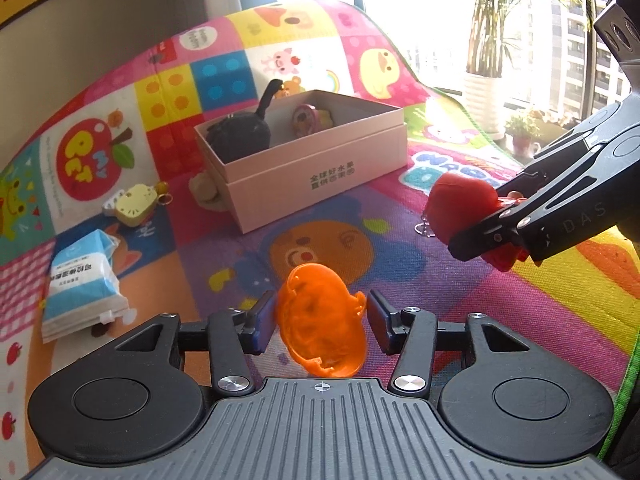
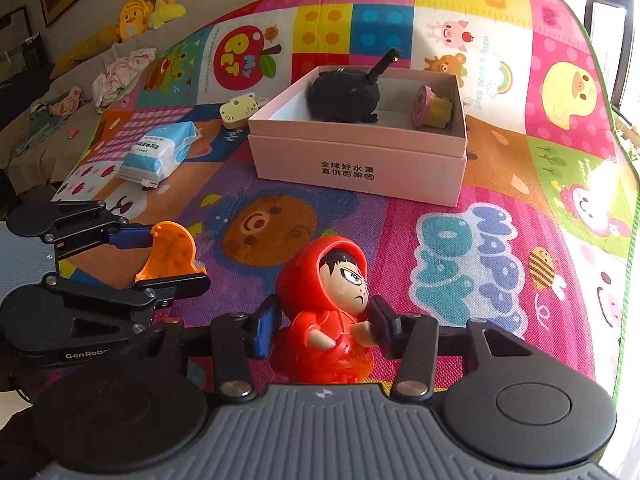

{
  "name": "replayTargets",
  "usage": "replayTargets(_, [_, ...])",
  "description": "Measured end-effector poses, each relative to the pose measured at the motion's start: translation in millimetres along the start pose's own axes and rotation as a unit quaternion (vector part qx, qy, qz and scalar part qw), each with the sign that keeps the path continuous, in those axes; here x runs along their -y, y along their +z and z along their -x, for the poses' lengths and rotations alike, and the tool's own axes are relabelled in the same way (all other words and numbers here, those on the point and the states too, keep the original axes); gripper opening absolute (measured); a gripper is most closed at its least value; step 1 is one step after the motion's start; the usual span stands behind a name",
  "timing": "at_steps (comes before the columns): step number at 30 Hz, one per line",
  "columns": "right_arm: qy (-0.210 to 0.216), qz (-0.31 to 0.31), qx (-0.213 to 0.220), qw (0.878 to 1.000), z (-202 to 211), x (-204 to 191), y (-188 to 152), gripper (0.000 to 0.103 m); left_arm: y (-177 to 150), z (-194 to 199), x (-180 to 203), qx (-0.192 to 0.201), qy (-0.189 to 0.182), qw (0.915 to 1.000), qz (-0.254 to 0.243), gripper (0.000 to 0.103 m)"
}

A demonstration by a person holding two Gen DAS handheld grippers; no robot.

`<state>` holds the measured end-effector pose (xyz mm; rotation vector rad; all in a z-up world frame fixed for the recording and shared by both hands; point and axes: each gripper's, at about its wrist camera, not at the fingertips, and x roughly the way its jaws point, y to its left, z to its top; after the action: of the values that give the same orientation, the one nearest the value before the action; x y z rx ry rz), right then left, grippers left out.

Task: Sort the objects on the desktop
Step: 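Place the orange cup in the pink box with left gripper while right carries red doll, then lower the red hooded doll into the pink box with the right gripper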

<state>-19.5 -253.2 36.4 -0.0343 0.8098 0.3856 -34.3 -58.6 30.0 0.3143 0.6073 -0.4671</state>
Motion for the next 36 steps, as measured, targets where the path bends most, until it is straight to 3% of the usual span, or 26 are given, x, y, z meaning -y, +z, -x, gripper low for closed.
replayTargets(4, [0.020, -0.023, 0.089, 0.996, 52.9, 18.7, 36.9, 0.048, 13.4, 2.4, 0.5, 0.013, 0.008, 0.9998, -0.014, 0.054])
replayTargets(7, [0.013, -0.031, 0.158, 0.987, 88.4, 32.1, 59.0, 0.048, 24.6, -1.7, -2.8, 0.022, 0.011, 0.9996, -0.013, 0.054])
replayTargets(10, [-0.002, -0.027, 0.186, 0.982, 100.6, 39.8, 65.6, 0.048, 44.3, -6.6, -9.8, 0.039, 0.013, 0.9991, -0.009, 0.054])
replayTargets(15, [-0.007, -0.046, 0.167, 0.985, 84.1, 54.1, 58.0, 0.048, 94.1, -32.3, -21.5, 0.078, 0.032, 0.9964, -0.007, 0.054])
replayTargets(21, [-0.022, -0.055, 0.136, 0.989, 60.2, 63.2, 51.7, 0.048, 125.4, -103.2, -39.2, 0.047, 0.039, 0.9981, 0.007, 0.054])
replayTargets(23, [-0.028, -0.055, 0.131, 0.989, 56.6, 65.9, 52.8, 0.048, 124.4, -116.5, -45.4, 0.031, 0.024, 0.9990, 0.020, 0.054])
replayTargets(28, [-0.045, -0.044, 0.120, 0.991, 40.1, 68.0, 70.7, 0.048, 106.1, -98.2, -67.3, 0.056, 0.008, 0.9944, 0.089, 0.084])
replayTargets(31, [-0.045, -0.035, 0.115, 0.992, 23.7, 67.8, 100.8, 0.048, 87.7, -72.5, -73.3, 0.074, 0.004, 0.9902, 0.118, 0.093])
replayTargets(36, [-0.028, -0.035, 0.059, 0.997, -35.6, 70.2, 163.2, 0.048, 49.8, -42.2, -71.3, 0.078, 0.008, 0.9894, 0.122, 0.097])
